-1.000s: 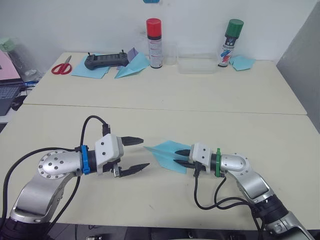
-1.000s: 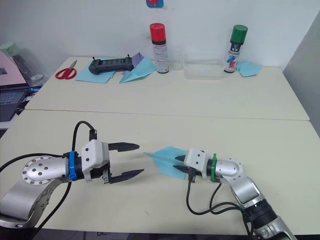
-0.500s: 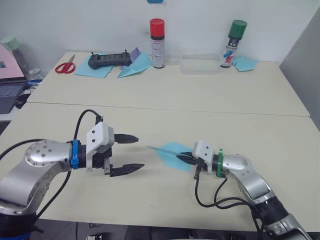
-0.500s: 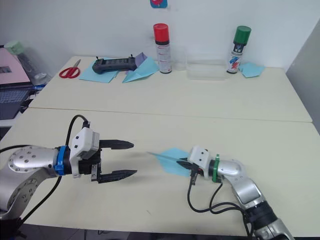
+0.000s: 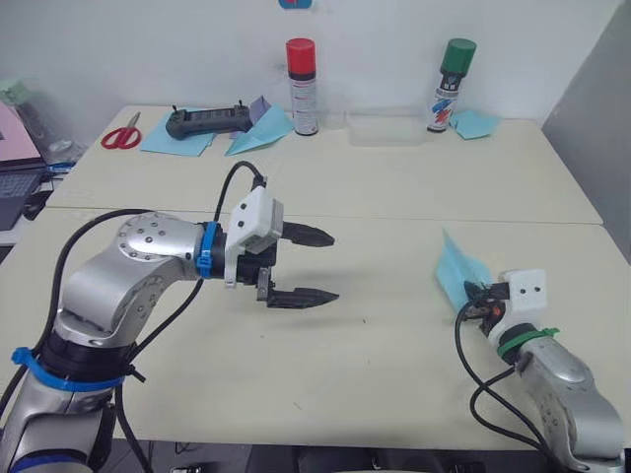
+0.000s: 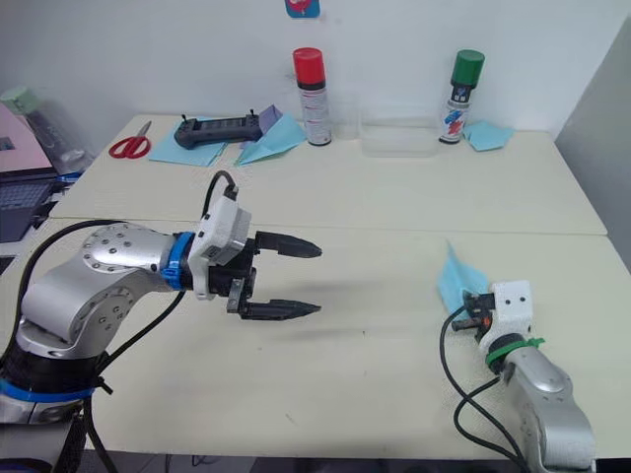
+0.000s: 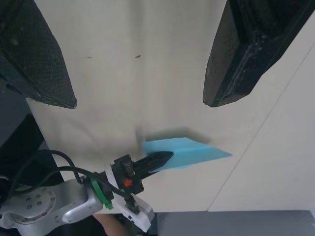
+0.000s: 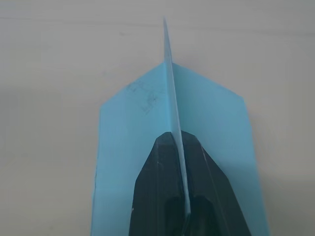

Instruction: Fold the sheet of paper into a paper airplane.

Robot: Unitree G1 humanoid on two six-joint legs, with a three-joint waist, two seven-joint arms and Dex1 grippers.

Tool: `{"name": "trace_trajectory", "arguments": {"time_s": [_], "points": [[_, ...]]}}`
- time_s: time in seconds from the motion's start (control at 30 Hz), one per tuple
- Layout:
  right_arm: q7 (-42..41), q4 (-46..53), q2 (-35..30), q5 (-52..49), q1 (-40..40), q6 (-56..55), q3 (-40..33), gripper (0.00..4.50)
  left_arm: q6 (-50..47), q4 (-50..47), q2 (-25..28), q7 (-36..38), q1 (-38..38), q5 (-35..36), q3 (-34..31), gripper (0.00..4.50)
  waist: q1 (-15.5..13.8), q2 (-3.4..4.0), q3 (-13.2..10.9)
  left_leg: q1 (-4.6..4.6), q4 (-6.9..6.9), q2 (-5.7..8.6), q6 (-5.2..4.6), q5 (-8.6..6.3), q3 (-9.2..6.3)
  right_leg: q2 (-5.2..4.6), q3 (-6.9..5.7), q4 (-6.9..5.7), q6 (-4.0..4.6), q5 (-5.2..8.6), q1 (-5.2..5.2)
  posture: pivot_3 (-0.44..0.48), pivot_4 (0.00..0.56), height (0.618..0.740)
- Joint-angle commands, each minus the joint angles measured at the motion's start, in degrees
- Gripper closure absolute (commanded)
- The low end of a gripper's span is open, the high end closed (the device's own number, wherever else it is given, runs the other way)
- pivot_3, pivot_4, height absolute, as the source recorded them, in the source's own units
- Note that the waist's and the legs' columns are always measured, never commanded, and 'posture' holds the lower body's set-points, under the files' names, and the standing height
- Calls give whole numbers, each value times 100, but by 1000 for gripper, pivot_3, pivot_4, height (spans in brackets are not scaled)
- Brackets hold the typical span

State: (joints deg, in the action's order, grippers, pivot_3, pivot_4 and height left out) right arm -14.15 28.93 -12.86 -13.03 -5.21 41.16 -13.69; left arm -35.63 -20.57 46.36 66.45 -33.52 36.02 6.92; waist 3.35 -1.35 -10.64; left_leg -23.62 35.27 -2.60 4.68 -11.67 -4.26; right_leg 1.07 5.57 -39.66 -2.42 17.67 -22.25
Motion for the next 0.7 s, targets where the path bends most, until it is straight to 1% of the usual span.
{"name": "trace_trajectory", "arguments": {"time_s": [0.03, 0.13, 0.27, 0.3, 0.33, 0.43, 0.5, 0.57, 0.63, 0.7], "points": [[125, 181, 89, -228, 51, 213, -56, 4488, 137, 186, 41, 316, -254, -99, 27, 0, -1, 1, 0, 0, 1, 1, 0, 1, 1, 0, 2, -1, 0, 0, -1, 0, 150, 740], [179, 352, 186, -401, -17, 358, -80, 3898, 193, 318, 6, 384, -330, -199, 41, 0, -4, 1, 0, 0, 1, 1, 0, 1, 1, -1, 0, -1, 0, 2, -1, 0, 150, 740], [131, 651, 50, -581, -17, 482, -178, 2559, 199, 338, 3, 384, -255, -259, -5, 0, -8, 1, 0, -4, 0, 2, 0, 1, 1, -2, 0, 0, 0, 3, -2, 0, 150, 740], [89, 750, -29, -655, 7, 546, -215, 2141, 185, 362, 24, 387, -220, -265, -34, 0, -8, 1, 0, -4, 0, 2, 0, 1, 1, -2, 0, 0, -1, 3, -2, 0, 150, 740], [25, 834, -151, -712, 26, 616, -246, 1775, 192, 403, 49, 395, -186, -290, -56, 0, -8, 1, 0, -4, 0, 2, 0, 1, 1, -3, 0, 0, -1, 3, -2, 0, 150, 740], [-431, 1031, -844, -1025, 187, 808, -529, 670, 299, 640, 195, 433, 4, -435, -175, 0, -1, 4, -1, -3, 1, 2, 0, 1, 4, -3, 3, 0, -1, 3, -2, 0, 150, 740], [-1077, 943, -1527, -1433, 374, 904, -803, 21, 360, 816, 331, 460, 195, -510, -300, 0, 3, 5, -2, -1, 1, 1, -1, 1, 5, -2, 4, -1, -1, 3, -1, 0, 150, 740], [-2044, 644, -2443, -1678, 492, 650, -1074, 21, 467, 1088, 487, 465, 381, -617, -477, 0, 0, 5, -2, 2, 1, 1, -1, 1, 9, -2, 7, 0, -1, 3, 0, 0, 150, 740], [-3198, 60, -3421, -1898, 583, 264, -1515, 21, 486, 1453, 603, 290, 449, -688, -767, 0, -9, 7, -5, 4, 3, 2, -2, 1, 10, -3, 6, 3, -2, 3, 2, 0, 150, 740], [-4325, -601, -4375, -1975, 471, 4, -1877, 21, 108, 1703, 619, 28, 399, -457, -1182, 0, -20, 5, -7, 2, 6, 2, -3, 1, 8, -3, 1, 7, -1, 3, 5, 0, 150, 740]]}}
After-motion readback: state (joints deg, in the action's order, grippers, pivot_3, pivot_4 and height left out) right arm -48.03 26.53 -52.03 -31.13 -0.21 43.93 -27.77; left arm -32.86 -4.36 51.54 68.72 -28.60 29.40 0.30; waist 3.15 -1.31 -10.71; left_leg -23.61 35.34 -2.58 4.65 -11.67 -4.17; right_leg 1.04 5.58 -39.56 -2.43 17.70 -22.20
